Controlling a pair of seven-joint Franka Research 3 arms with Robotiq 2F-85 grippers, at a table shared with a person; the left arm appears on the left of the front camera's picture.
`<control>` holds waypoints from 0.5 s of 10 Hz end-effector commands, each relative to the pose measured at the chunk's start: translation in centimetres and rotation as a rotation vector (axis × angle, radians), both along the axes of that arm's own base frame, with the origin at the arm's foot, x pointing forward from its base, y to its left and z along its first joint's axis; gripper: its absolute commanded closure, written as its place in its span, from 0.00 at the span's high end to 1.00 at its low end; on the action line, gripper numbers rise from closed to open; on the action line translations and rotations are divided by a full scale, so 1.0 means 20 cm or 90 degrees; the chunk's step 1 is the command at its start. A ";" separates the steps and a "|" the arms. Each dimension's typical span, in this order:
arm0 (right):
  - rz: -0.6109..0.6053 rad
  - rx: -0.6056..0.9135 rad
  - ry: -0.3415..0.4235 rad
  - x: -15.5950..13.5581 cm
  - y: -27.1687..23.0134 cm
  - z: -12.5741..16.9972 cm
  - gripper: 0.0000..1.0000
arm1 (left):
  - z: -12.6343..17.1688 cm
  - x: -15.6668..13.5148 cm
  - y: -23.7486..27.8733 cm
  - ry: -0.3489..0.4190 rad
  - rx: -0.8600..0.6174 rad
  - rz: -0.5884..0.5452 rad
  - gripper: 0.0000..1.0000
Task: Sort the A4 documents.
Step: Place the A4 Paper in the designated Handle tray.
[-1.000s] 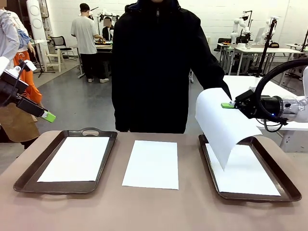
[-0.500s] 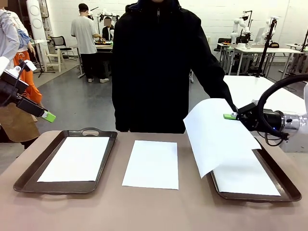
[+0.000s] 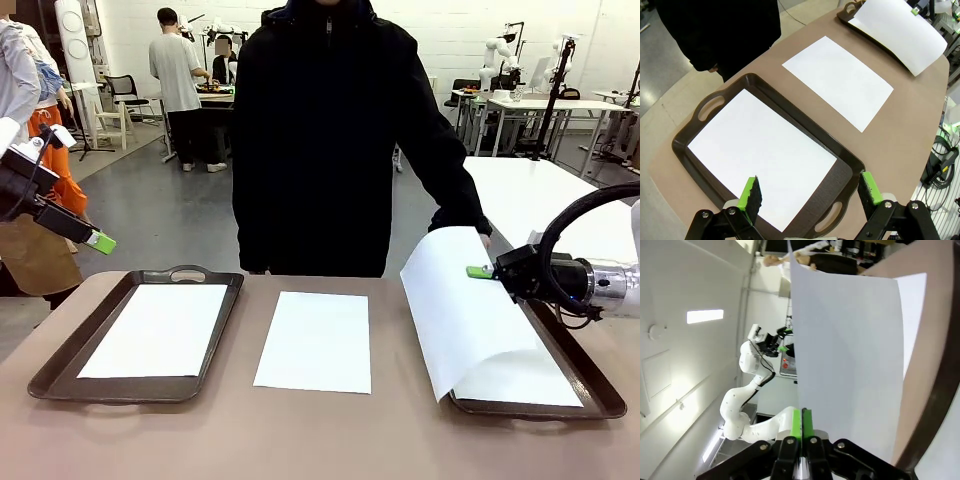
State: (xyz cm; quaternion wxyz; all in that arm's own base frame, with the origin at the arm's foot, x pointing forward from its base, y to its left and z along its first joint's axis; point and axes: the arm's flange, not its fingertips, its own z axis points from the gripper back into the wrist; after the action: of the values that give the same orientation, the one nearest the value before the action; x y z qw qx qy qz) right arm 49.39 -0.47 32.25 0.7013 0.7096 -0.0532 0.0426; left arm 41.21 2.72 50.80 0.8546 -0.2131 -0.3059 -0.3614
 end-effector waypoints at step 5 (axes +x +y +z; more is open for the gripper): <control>0.040 -0.220 -0.028 0.11 -0.10 0.13 0.01 | 0.00 -0.01 0.00 -0.002 0.009 -0.004 1.00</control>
State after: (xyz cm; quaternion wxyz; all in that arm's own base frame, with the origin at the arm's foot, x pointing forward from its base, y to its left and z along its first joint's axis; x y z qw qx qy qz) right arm 51.51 -2.74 34.70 0.7906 0.6041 -0.0447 0.0894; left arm 41.22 2.71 50.80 0.8546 -0.2132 -0.3059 -0.3615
